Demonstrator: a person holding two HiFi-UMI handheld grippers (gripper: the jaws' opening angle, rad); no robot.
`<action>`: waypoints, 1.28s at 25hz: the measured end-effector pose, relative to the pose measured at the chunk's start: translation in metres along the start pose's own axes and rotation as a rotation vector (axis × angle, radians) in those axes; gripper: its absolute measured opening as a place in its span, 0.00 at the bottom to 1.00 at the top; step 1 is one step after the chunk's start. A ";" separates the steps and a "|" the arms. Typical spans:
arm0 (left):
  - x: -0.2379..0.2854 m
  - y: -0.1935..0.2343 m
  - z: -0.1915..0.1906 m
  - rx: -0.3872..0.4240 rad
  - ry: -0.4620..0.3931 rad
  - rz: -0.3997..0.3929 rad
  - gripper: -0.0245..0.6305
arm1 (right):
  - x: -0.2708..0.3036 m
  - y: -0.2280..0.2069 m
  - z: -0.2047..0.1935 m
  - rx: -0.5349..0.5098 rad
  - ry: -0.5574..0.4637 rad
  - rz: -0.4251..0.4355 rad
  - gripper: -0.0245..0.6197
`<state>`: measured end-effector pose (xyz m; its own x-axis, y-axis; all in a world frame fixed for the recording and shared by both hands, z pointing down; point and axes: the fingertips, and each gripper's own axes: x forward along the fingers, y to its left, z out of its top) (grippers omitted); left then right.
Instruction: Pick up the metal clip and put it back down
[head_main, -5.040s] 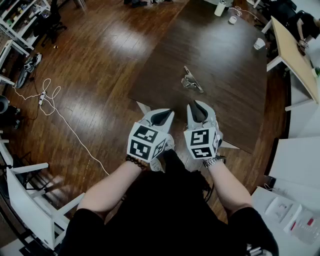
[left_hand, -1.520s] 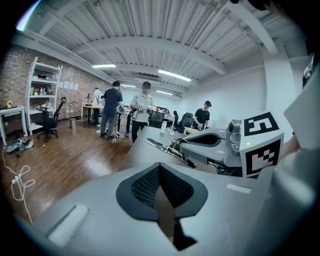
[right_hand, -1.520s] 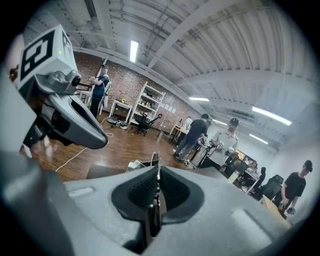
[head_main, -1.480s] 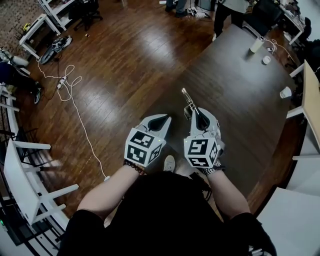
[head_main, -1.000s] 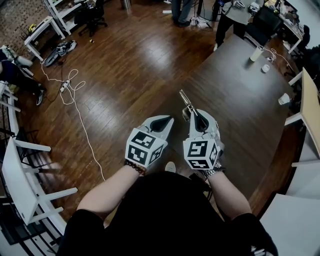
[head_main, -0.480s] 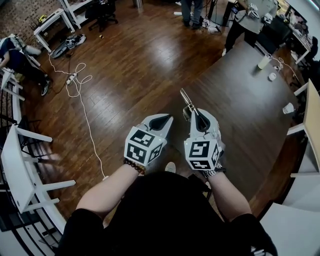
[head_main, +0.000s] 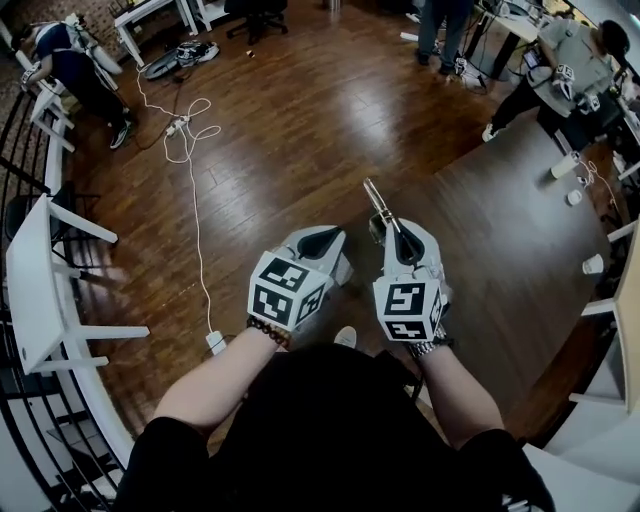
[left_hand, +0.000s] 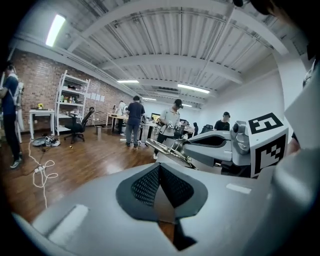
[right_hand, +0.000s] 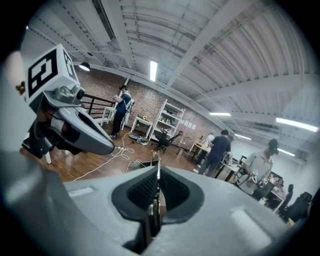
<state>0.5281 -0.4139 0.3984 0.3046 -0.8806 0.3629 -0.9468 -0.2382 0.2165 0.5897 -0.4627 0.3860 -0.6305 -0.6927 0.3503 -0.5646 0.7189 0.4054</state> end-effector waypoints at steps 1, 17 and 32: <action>-0.008 0.009 0.000 -0.006 -0.006 0.016 0.06 | 0.004 0.009 0.008 -0.001 -0.010 0.017 0.03; -0.161 0.152 -0.012 -0.124 -0.113 0.246 0.06 | 0.054 0.168 0.136 -0.020 -0.135 0.252 0.03; -0.324 0.264 -0.049 -0.218 -0.195 0.502 0.06 | 0.076 0.346 0.246 -0.117 -0.259 0.499 0.03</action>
<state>0.1847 -0.1711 0.3821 -0.2206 -0.9282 0.2998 -0.9207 0.2996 0.2503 0.2162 -0.2524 0.3452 -0.9237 -0.2237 0.3110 -0.1117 0.9337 0.3401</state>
